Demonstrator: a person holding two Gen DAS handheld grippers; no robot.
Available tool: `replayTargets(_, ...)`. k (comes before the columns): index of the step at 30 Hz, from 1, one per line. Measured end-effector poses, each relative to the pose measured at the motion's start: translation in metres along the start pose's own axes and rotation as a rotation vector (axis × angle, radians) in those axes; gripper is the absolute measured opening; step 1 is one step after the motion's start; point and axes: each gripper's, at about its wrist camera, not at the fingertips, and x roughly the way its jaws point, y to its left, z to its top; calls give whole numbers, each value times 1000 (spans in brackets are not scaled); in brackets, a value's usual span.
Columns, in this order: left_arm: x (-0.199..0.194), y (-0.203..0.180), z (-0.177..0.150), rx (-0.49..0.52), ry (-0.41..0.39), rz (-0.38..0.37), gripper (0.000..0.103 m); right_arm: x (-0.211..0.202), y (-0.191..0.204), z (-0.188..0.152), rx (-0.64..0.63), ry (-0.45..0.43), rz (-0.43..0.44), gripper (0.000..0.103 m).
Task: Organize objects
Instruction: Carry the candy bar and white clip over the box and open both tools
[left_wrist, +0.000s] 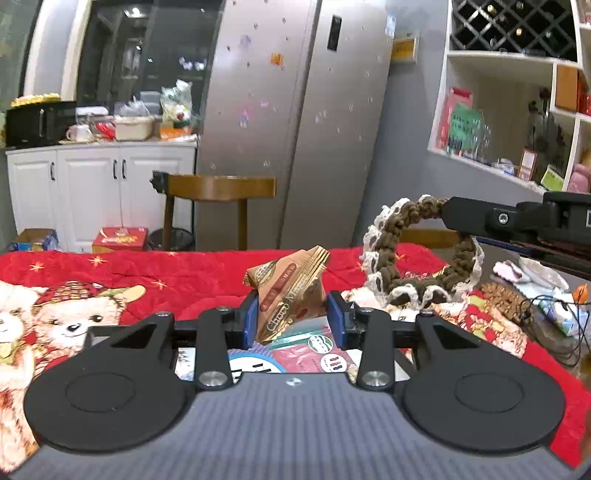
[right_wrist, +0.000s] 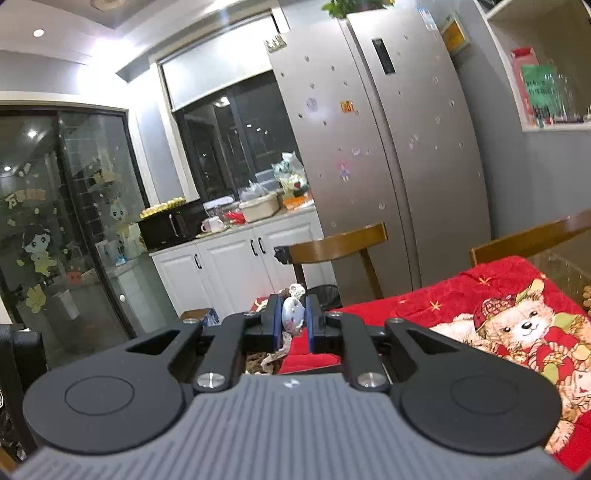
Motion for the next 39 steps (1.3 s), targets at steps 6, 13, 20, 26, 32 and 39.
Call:
replayTargets(6, 55, 14, 4, -19, 92, -5, 44, 43, -26, -8, 80, 102, 24, 16)
replayTargets(13, 100, 31, -9, -3, 202, -11, 44, 85, -50, -34, 132, 200, 9, 16)
replayTargets(20, 121, 39, -21, -1, 256, -4, 44, 109, -59, -54, 108, 271, -31, 16)
replayTargets(26, 128, 28, -35, 40, 291, 2, 44, 115, -63, -58, 94, 293, -50, 16)
replayTargets(32, 125, 28, -34, 49, 282, 15, 45, 120, -63, -63, 96, 321, -42, 25)
replayTargets(39, 99, 35, -14, 38, 247, 12, 45, 104, -57, -49, 97, 262, 26, 61)
